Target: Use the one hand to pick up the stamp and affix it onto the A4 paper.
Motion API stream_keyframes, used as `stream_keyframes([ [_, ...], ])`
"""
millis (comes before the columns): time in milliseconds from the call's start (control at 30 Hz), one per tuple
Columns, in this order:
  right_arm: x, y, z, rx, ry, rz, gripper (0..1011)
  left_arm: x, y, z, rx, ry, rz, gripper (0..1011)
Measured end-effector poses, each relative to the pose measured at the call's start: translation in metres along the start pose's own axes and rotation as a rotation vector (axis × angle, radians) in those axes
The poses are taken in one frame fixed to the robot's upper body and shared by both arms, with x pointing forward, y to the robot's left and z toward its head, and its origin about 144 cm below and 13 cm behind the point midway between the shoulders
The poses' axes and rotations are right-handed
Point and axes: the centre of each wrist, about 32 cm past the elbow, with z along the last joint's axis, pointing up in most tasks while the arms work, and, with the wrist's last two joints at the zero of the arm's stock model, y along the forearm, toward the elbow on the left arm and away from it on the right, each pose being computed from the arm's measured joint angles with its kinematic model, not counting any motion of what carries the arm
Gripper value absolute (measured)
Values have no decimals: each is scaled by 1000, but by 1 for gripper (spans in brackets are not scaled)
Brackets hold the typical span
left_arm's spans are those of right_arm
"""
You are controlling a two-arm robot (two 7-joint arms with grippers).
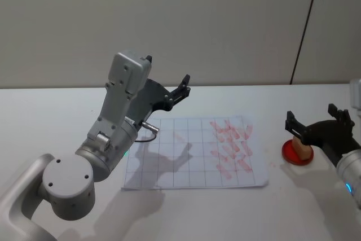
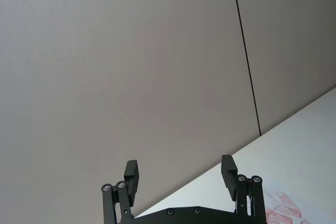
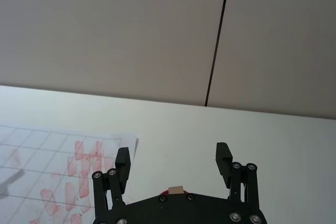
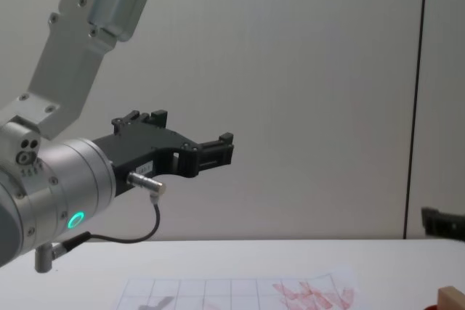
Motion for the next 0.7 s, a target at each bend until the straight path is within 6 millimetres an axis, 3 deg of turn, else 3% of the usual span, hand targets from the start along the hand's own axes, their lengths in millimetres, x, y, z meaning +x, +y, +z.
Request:
stream_keyframes([
  [700, 7, 21, -24, -160, -29, 9, 1001, 0, 0, 0, 0, 0, 0, 1001],
])
